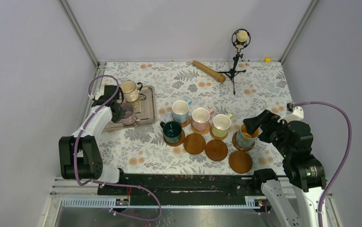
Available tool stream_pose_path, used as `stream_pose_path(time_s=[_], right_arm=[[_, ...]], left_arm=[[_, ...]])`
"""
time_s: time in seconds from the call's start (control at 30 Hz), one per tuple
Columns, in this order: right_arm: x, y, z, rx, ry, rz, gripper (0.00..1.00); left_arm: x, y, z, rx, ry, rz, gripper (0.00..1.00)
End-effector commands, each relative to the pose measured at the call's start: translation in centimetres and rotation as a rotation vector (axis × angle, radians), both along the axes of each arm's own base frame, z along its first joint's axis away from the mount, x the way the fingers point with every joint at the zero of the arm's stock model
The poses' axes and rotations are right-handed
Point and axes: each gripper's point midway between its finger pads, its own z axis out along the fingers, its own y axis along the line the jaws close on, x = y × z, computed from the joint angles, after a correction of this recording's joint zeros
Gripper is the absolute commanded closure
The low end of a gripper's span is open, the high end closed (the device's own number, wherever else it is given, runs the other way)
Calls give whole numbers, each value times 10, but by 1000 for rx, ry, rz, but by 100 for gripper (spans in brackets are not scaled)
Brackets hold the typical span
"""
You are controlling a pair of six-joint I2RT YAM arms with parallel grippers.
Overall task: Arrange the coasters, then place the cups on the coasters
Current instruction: Pick up the cup from the tray.
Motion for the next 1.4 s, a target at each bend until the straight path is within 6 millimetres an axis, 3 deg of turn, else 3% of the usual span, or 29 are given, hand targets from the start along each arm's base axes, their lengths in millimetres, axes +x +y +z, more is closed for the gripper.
stream_pose_path(time_s=[0.0, 0.07, 0.37, 0.57, 0.73, 0.9, 1.1, 1.37], right_arm=[[1, 1, 12, -6, -49, 12, 1], [2, 0, 12, -5, -50, 8, 1], [3, 2, 9, 1, -37, 10, 0], [3, 1, 9, 0, -38, 5, 1], [5, 2, 5, -1, -27, 10, 1], [5, 4, 2, -10, -17, 26, 1], [2, -11, 0, -64, -13, -37, 1], [-2, -13, 11, -64, -27, -40, 1]], left_arm=[[9, 2, 10, 5, -36, -14, 91], [9, 1, 12, 2, -42, -24, 99], [6, 5, 35, 34, -94, -28, 100], [8, 10, 81, 85, -204, -63, 100], [13, -3, 126, 86, -320, -190, 100], [13, -30, 164, 63, -422, -373, 100], [-4, -78, 204, 79, -491, -608, 100], [-38, -171, 235, 5, -556, -973, 100]])
